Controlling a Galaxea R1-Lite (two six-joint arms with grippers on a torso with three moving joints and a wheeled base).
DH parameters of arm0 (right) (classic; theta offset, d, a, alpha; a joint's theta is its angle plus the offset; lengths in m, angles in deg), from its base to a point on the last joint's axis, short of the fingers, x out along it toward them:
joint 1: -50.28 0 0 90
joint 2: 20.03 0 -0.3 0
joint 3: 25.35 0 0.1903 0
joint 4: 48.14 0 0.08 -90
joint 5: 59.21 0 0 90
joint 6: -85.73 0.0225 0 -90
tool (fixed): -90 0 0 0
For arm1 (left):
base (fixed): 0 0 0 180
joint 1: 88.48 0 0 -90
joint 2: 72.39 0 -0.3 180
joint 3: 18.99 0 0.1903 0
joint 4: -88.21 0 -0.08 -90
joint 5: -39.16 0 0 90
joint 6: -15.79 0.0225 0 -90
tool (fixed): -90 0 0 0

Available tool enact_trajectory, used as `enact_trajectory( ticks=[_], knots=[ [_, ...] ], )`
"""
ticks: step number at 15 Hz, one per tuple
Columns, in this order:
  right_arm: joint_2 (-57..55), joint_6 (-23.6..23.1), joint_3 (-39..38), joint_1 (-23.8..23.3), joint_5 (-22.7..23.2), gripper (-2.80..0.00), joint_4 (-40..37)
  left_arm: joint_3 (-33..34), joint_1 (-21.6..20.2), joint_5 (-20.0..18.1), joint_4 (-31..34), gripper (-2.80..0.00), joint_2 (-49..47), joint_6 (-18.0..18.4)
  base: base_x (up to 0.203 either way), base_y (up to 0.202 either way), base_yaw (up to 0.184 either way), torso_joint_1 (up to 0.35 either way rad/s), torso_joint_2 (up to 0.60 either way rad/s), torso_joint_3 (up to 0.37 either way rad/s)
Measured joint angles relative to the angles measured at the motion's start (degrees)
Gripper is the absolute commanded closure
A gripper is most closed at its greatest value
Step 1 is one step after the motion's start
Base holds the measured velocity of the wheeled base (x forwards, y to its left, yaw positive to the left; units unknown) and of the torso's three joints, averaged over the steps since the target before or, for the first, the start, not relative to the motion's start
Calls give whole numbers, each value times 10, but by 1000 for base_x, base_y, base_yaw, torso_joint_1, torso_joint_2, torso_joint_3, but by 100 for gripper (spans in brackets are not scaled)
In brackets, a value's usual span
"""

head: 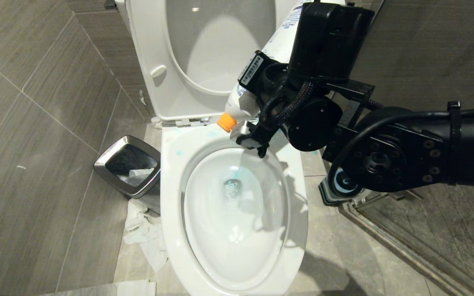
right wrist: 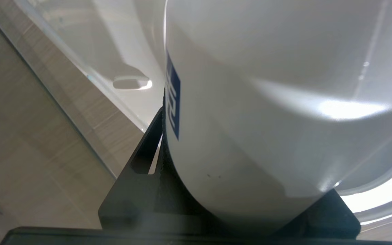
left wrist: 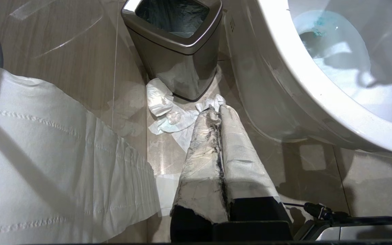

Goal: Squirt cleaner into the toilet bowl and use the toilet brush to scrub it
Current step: Pour in the cleaning agent

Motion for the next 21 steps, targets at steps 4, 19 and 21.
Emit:
enact_trajectory(
  ticks=[4, 19, 21],
  knots=[
    [1, -8, -6, 0, -12, 0, 1, 0, 0, 0, 0, 0, 0, 1, 0, 0, 0, 0, 0, 0],
    [18, -6, -37, 0, -20, 0, 6, 0, 0, 0, 0, 0, 0, -1, 0, 0, 0, 0, 0, 0],
    [20, -5, -40, 0, -20, 0, 7, 0, 0, 0, 0, 0, 0, -2, 0, 0, 0, 0, 0, 0]
  ],
)
